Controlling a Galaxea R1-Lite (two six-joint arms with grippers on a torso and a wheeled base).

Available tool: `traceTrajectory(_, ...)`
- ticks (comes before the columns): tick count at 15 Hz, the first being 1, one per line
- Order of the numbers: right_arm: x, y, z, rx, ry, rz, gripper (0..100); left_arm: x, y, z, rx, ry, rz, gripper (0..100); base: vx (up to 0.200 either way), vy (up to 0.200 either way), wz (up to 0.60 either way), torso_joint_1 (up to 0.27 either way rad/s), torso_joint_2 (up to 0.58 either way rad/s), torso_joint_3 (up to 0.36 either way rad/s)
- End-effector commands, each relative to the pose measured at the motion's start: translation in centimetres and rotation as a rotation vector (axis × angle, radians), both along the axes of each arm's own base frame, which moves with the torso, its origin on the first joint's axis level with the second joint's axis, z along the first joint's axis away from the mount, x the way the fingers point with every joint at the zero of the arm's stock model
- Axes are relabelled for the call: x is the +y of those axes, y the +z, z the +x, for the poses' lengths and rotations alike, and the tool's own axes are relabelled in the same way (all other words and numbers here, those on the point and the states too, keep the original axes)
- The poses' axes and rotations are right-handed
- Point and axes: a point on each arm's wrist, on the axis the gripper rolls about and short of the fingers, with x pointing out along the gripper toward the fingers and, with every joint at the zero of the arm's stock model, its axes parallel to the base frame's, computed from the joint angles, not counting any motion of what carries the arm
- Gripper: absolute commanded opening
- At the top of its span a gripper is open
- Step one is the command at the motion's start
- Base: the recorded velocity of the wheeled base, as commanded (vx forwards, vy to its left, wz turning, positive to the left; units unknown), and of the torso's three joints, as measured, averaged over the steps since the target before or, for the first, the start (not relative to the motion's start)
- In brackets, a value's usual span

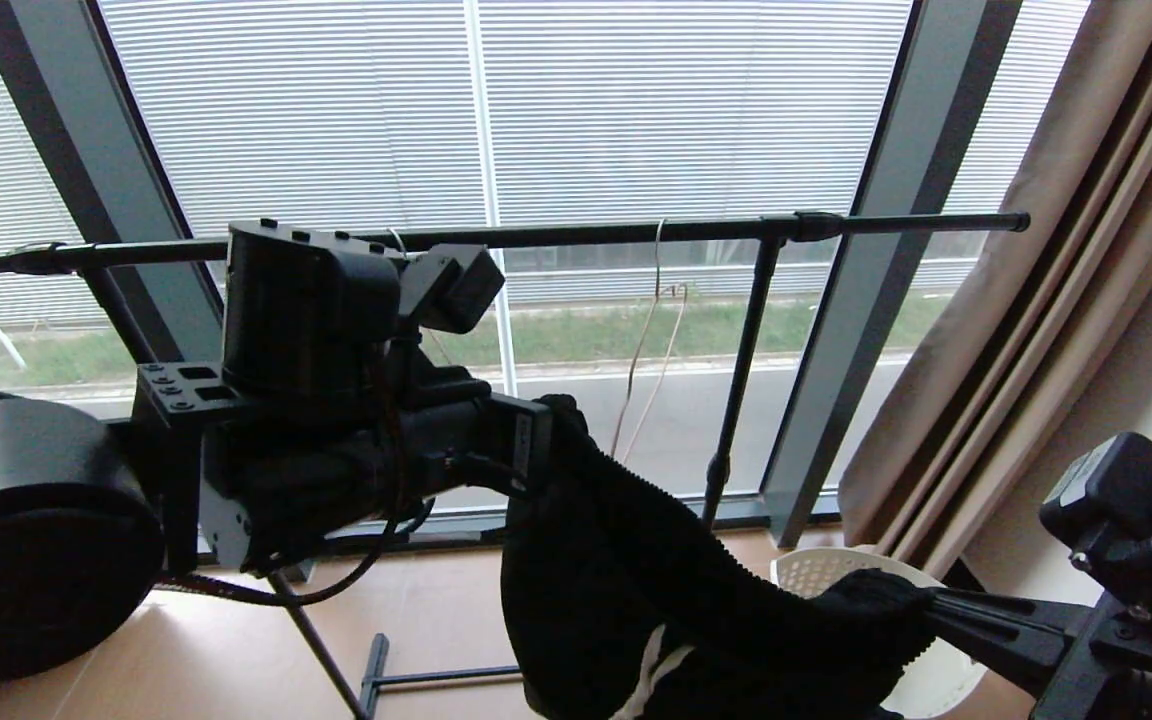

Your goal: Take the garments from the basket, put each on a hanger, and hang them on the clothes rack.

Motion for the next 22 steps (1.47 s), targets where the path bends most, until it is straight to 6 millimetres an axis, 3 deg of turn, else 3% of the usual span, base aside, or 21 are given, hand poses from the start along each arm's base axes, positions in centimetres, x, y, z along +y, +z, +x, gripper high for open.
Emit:
traceTrajectory(1,1.3,0.1,-0.4,0.006,0.066,-0.009,0,-1.1,0.7,1.3,-0.010,-0.001,0.000,0,0.000,0.000,0.00,0.000,0.00,0.000)
traceTrajectory(6,3.1,0.8,-1.4,0.000,0.165,0.006,0,-2.2,2.1,2.8,-0.029,0.005,-0.016,0,0.000,0.000,0.00,0.000,0.00,0.000)
traceTrajectory(12,6.1,2.3,-2.2,0.000,0.250,0.064,0,-2.6,3.4,3.3,-0.045,0.004,-0.028,0,0.000,0.000,0.00,0.000,0.00,0.000)
traceTrajectory(16,6.9,3.4,-2.1,-0.008,0.254,0.106,0,-2.9,3.4,3.8,-0.049,0.007,-0.029,0,0.000,0.000,0.00,0.000,0.00,0.000)
traceTrajectory(21,5.8,3.6,-2.3,-0.011,0.241,0.119,0,-2.5,3.5,3.8,-0.042,0.014,-0.021,0,0.000,0.000,0.00,0.000,0.00,0.000)
traceTrajectory(22,3.6,3.3,-1.7,-0.023,0.176,0.118,0,-1.4,4.3,2.5,-0.022,0.003,0.019,0,0.000,0.000,0.00,0.000,0.00,0.000)
